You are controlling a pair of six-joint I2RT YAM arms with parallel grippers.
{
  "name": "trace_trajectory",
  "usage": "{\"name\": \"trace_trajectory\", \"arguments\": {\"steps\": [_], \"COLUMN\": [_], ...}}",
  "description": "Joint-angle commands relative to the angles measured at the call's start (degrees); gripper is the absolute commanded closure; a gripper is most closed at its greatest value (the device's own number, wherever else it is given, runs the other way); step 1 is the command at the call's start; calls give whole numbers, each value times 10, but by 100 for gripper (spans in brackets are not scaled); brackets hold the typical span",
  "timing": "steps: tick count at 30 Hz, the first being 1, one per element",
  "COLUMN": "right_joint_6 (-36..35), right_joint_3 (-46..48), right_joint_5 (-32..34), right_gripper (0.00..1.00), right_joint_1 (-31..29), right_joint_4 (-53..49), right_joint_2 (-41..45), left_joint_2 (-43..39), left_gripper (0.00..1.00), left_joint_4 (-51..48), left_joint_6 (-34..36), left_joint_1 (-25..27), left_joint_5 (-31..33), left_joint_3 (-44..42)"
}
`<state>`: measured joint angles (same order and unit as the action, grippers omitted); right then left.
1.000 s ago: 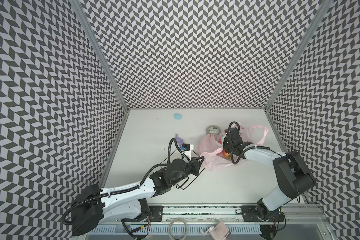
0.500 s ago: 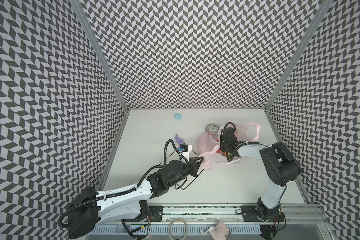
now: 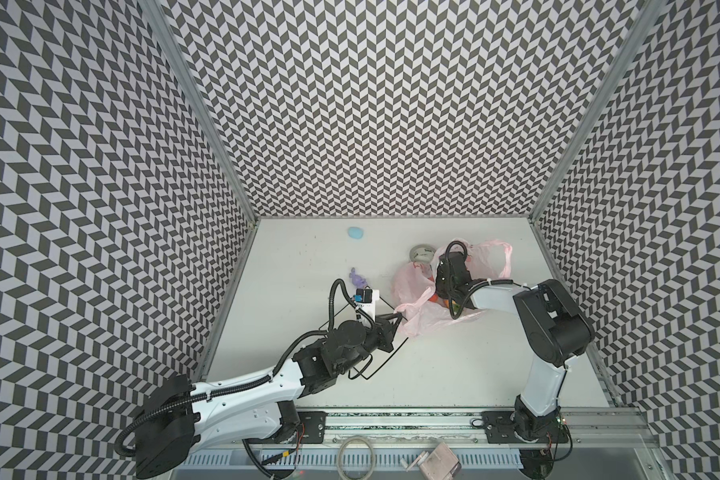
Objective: Take the fake fruits out of the plastic bag
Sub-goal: 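Close the right gripper on the green pear inside the bag, then lift the green pear out of the bag with the right gripper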
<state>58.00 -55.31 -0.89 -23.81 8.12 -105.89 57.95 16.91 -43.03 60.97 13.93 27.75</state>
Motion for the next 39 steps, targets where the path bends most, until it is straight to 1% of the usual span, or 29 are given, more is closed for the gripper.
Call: {"name": "trace_trajectory", "arguments": {"steps": [1,4,11,20,25,29,33,39], "right_joint_6": [-35,-56,-131,-199,-245,-270,-311,-351], "right_joint_3": [20,49,101,121,138,166,167,156], "right_joint_5": [0,-17,-45,-39,-78,-108,-143,-153], "right_gripper": [54,54,55,55,56,57,57,57], "right_joint_1": [1,1,2,13,23,23,23,23], "right_joint_4": [-7,-14,-52,-167,-206,-202,-216,-257], "right_joint_2": [54,95,188,297,349,404,467,558], "left_joint_2": [-2,1,25,55,75,99,124,158], "left_gripper": [100,100,100,100,100,100,100,100], "left_joint_4": [-14,-8,19,43,53,50,44,34], "left_joint_6": [-28,-31,-17,-5,2,9,15,14], "left_joint_1": [-8,-16,-22,-27,-28,-33,-39,-42], "left_joint_5": [38,43,50,75,80,85,87,79], "left_joint_3": [-5,-1,15,46,65,93,122,152]}}
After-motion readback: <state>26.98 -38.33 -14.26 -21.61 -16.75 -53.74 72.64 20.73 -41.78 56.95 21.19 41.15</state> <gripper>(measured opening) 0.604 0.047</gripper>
